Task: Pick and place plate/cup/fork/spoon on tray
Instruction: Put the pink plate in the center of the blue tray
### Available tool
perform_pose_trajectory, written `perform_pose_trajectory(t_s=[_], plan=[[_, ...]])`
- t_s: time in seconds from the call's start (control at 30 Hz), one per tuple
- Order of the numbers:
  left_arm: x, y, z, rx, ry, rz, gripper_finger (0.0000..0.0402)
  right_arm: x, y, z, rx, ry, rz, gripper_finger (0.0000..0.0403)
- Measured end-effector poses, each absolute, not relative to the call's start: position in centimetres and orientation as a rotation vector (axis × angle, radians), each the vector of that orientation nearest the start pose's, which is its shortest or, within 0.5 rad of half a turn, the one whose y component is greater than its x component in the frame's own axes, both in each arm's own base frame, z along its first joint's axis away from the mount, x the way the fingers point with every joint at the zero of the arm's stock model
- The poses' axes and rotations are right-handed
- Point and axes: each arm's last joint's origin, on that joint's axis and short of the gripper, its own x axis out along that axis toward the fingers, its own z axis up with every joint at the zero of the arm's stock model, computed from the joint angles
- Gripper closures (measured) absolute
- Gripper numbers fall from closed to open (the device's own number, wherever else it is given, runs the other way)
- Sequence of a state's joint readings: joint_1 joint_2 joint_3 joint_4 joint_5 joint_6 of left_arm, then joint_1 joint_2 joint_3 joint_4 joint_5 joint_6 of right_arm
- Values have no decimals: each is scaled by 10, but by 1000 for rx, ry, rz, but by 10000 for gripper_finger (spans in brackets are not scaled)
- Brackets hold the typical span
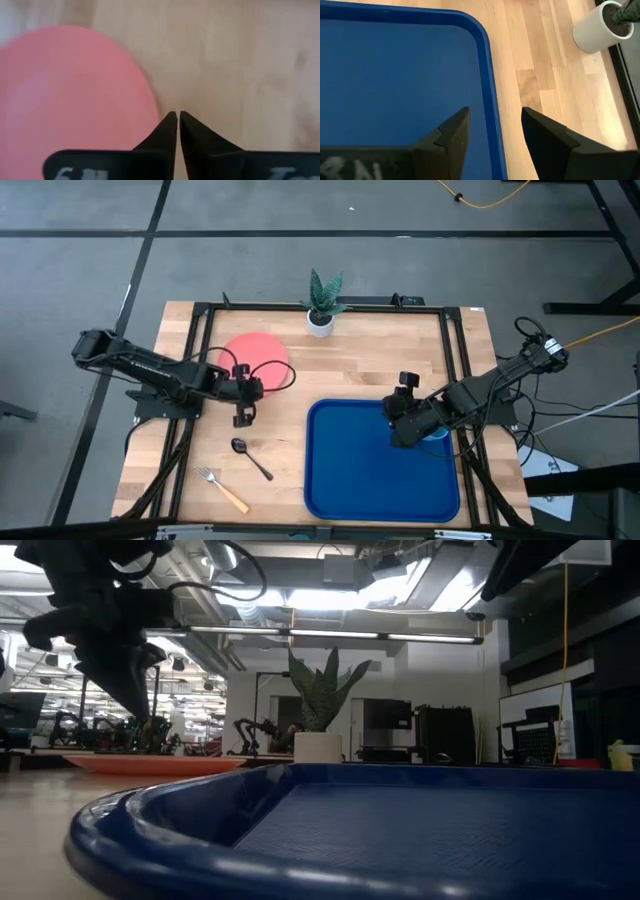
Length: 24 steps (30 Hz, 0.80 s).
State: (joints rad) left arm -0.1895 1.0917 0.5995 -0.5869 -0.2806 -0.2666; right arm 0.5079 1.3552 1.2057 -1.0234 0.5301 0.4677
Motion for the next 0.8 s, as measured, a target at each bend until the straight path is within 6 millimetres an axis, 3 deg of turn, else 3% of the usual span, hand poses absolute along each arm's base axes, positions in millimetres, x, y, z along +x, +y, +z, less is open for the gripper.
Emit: perform_pose_trajectory(t_s=[0.37,0.57,0.8], plan=[[183,-37,190,13,1000,300,290,226,109,299,-130,967,-264,221],[179,-35,188,17,1039,316,267,225,109,298,-91,969,-291,221],[179,-30,185,-55,1073,284,268,195,101,292,-155,1241,-362,221]])
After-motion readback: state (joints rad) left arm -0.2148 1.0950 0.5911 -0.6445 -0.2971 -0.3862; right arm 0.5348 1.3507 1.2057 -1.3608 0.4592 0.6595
